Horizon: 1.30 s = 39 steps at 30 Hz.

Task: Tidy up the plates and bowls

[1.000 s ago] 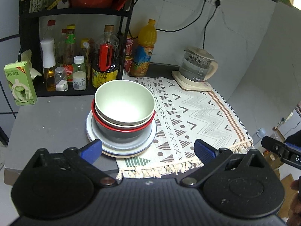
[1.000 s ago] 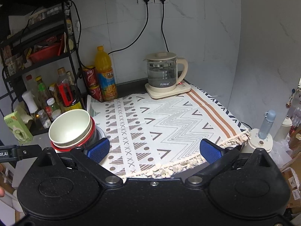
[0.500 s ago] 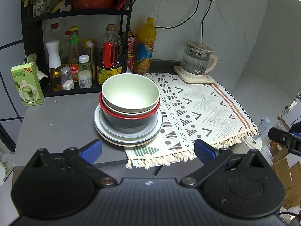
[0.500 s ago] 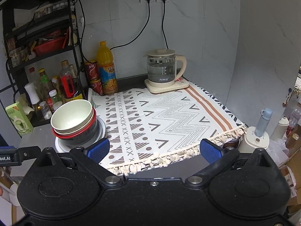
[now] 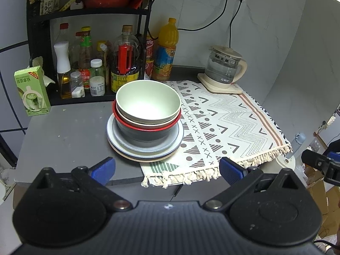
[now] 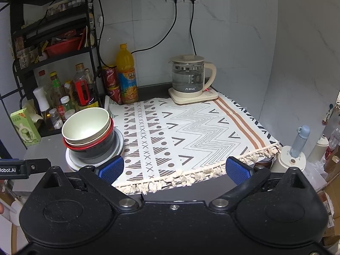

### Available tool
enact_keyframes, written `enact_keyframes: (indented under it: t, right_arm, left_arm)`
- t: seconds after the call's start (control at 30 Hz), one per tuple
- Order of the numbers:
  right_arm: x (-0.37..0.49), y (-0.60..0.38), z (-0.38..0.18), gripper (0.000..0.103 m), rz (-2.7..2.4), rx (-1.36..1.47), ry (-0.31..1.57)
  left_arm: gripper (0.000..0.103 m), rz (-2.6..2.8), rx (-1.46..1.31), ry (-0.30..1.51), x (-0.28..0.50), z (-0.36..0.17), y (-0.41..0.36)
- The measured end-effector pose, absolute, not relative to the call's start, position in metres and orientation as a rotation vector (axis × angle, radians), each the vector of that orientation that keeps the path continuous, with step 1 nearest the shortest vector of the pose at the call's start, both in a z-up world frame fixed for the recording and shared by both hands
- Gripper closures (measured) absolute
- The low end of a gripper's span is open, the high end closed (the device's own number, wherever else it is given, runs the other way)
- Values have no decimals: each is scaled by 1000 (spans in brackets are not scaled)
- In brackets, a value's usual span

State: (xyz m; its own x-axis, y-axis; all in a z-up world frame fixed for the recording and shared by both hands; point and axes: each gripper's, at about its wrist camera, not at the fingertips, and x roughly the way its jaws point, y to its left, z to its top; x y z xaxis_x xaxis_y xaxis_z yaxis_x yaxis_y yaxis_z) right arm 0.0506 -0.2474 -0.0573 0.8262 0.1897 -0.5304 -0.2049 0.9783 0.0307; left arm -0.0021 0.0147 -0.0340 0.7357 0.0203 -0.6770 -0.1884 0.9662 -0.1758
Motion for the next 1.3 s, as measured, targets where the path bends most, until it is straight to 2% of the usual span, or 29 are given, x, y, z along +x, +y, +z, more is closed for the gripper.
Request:
enact_keyframes:
  t: [1.3]
  right_arm:
    - [47, -243, -62, 0, 231, -28, 591]
  left_arm:
    - [0, 135, -215, 756, -8, -33, 21]
